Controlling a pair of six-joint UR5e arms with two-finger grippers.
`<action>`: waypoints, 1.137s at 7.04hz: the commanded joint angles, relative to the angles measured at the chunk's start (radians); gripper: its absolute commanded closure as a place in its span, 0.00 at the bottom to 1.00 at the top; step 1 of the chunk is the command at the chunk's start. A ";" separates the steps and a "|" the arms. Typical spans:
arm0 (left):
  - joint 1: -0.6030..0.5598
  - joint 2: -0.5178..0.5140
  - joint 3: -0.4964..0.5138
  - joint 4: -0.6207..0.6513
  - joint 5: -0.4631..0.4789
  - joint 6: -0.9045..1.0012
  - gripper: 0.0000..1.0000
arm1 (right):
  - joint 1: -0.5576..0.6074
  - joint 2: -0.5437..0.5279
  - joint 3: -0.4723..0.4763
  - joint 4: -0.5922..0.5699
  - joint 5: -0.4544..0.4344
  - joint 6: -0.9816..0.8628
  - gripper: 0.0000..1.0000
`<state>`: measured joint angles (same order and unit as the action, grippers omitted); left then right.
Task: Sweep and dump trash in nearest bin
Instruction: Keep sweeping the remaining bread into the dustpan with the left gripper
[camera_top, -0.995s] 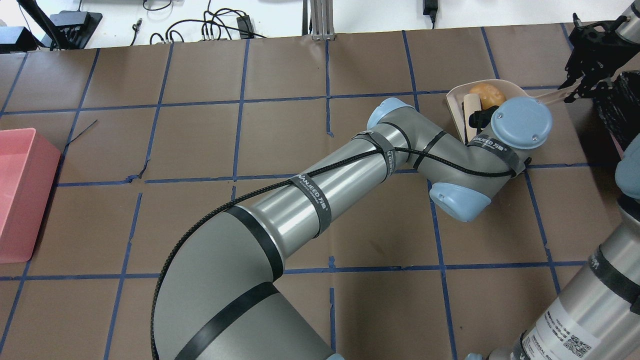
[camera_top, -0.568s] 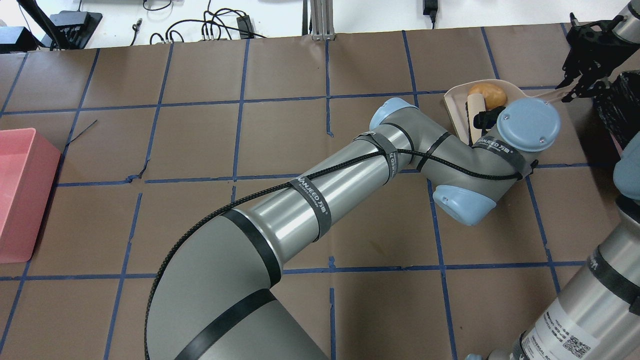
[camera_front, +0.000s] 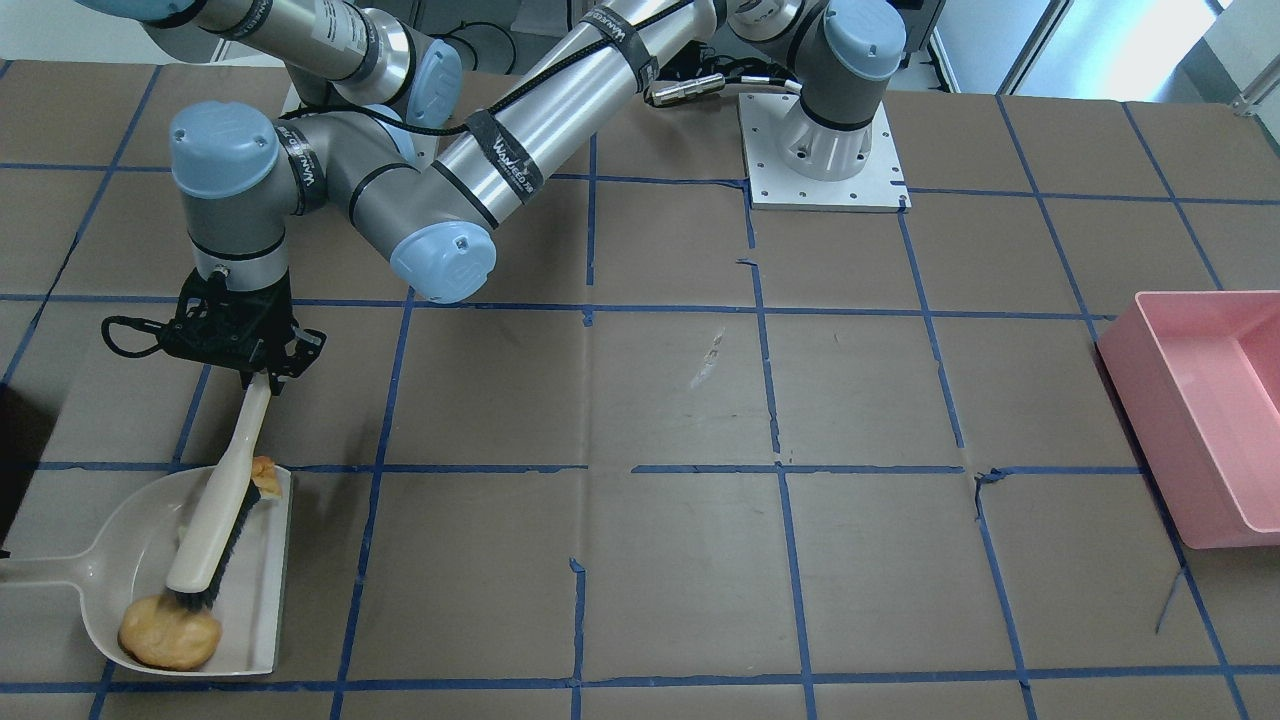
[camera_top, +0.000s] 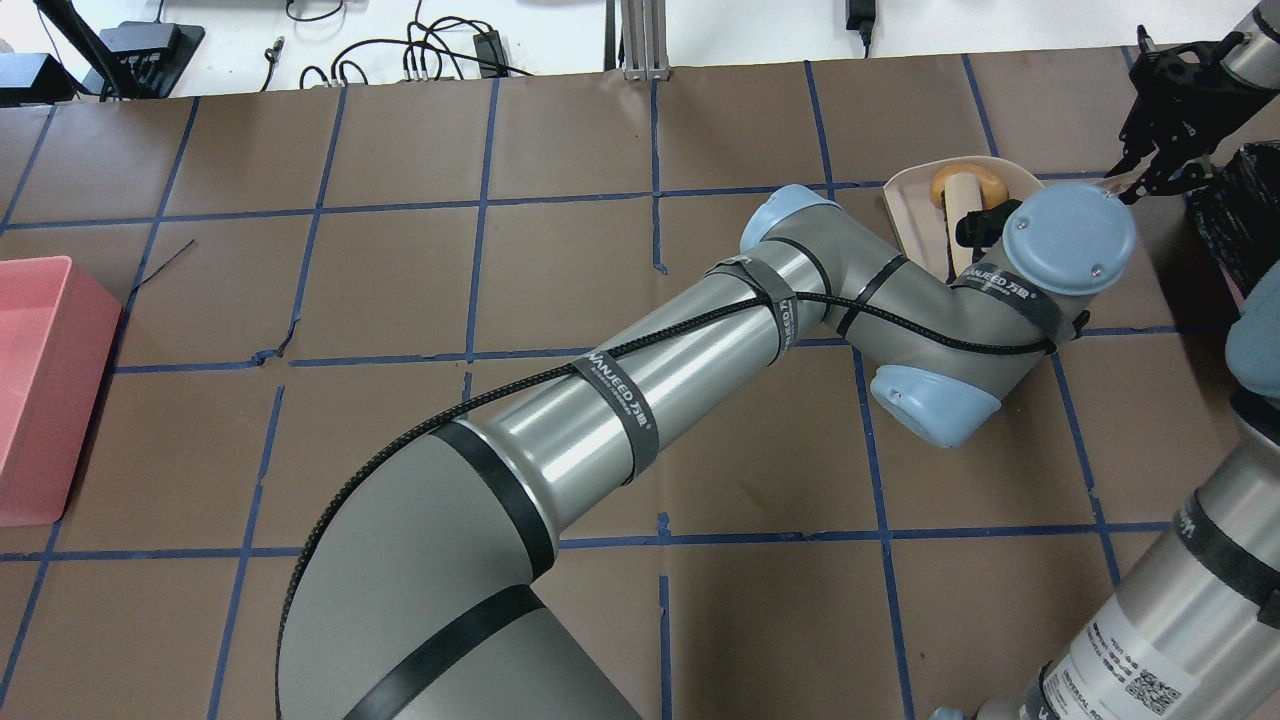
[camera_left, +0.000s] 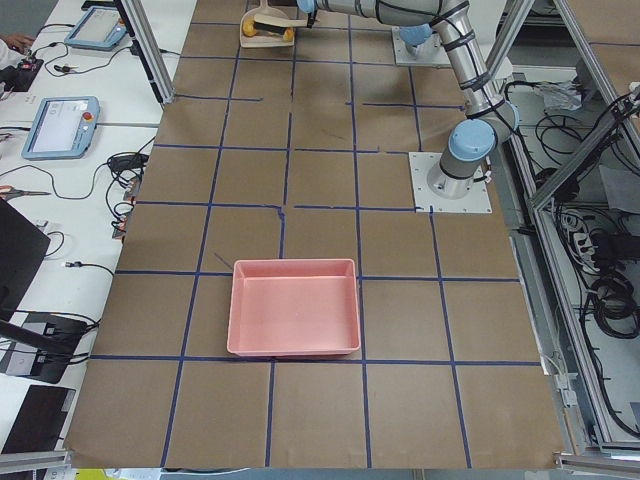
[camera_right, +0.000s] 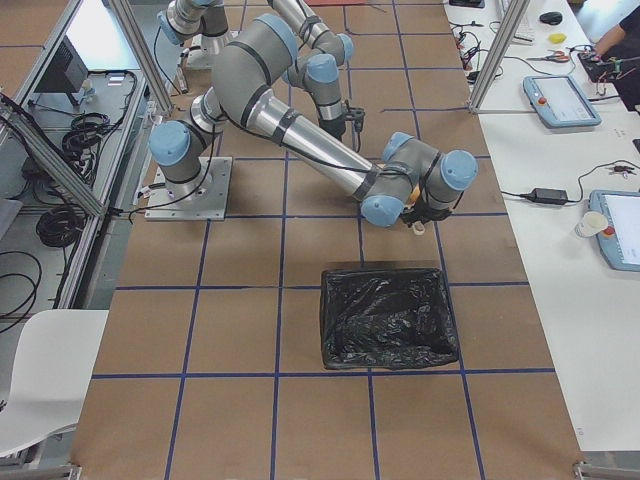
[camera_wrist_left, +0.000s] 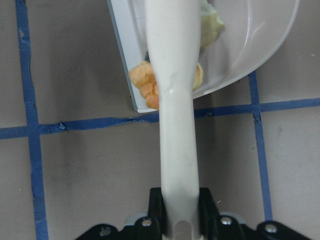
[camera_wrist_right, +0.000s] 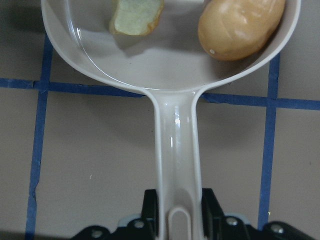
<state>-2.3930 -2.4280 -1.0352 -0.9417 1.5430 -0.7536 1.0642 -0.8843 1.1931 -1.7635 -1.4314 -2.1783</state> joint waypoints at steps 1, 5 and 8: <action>0.000 0.004 0.000 0.039 -0.006 -0.022 0.96 | -0.001 0.001 0.000 0.001 0.005 0.000 1.00; 0.006 0.020 0.001 0.041 -0.023 -0.012 0.96 | -0.001 0.002 -0.001 0.016 0.045 0.000 1.00; 0.021 0.023 0.007 0.055 -0.024 -0.012 0.95 | -0.003 0.002 -0.001 0.016 0.045 0.000 1.00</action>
<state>-2.3791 -2.4084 -1.0315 -0.8907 1.5194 -0.7662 1.0626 -0.8821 1.1920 -1.7473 -1.3869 -2.1783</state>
